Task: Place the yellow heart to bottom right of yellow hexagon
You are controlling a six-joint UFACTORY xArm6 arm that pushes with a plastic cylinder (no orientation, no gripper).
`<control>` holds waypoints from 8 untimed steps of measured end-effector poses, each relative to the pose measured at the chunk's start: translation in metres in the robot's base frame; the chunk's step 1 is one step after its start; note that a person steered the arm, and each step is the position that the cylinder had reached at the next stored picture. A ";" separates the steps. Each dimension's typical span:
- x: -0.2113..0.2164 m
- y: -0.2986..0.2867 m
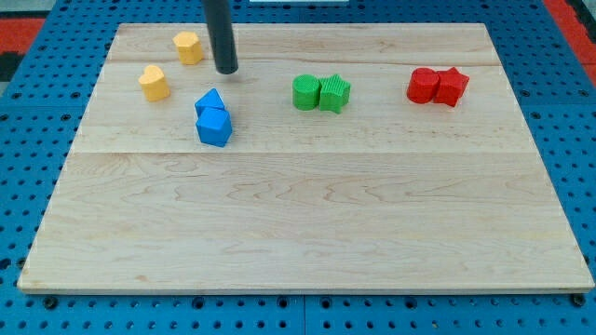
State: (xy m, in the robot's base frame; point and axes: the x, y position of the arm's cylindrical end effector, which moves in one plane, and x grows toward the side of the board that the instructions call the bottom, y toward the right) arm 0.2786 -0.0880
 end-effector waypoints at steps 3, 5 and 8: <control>-0.023 -0.071; 0.037 -0.085; 0.088 -0.143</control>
State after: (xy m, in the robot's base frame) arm 0.3663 -0.2309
